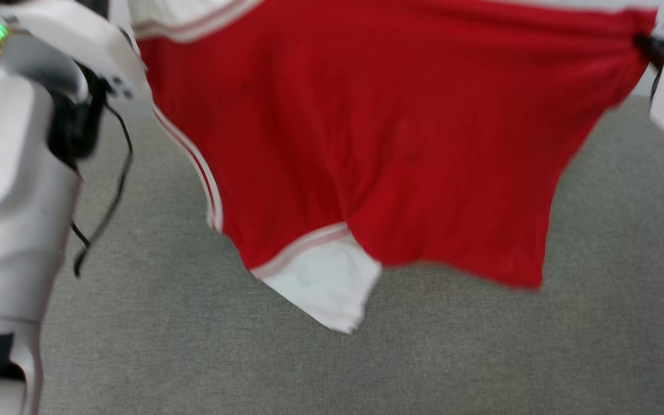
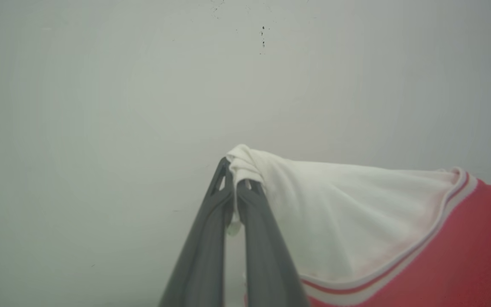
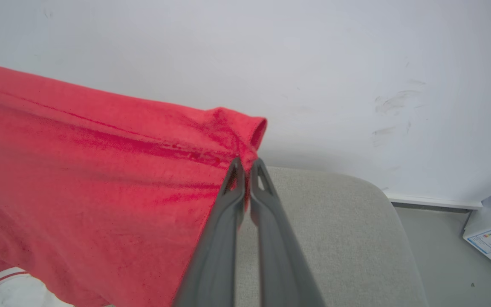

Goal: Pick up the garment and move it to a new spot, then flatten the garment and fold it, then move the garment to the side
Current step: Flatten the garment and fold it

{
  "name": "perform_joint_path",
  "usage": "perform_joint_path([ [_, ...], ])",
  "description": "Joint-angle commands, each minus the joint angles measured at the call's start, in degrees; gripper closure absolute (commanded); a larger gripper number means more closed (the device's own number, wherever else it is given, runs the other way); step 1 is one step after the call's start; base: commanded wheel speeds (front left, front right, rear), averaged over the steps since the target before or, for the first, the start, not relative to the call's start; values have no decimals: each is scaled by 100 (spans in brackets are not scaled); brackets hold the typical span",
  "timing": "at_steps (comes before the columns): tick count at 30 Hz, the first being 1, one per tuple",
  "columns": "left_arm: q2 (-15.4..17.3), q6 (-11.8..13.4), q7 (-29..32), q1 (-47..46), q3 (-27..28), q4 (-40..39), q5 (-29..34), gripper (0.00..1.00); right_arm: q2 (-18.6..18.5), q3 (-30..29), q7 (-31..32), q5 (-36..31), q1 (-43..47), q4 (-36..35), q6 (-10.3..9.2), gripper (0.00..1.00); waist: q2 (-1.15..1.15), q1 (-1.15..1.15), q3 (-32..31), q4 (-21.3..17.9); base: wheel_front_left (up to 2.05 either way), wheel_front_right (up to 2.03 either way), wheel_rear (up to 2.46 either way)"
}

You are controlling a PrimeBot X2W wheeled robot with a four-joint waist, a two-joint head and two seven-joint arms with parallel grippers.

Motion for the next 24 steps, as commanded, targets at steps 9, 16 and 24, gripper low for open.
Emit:
perform_joint_path([
  [9,288,-32,-222,-1835,86,399,333,100,-118,-235,-534,-195,-1534,20,-8,100,0,0,1230,-196,0,0,0],
  [16,470,-37,-369,-2933,144,402,499,100,-202,-268,-1041,-279,-2453,12,-9,100,0,0,2197,-248,0,0,0],
  [24,473,-38,-512,-3516,157,500,541,100,-174,-69,-1434,-210,-3144,108,-8,100,0,0,2990,-262,0,0,0],
])
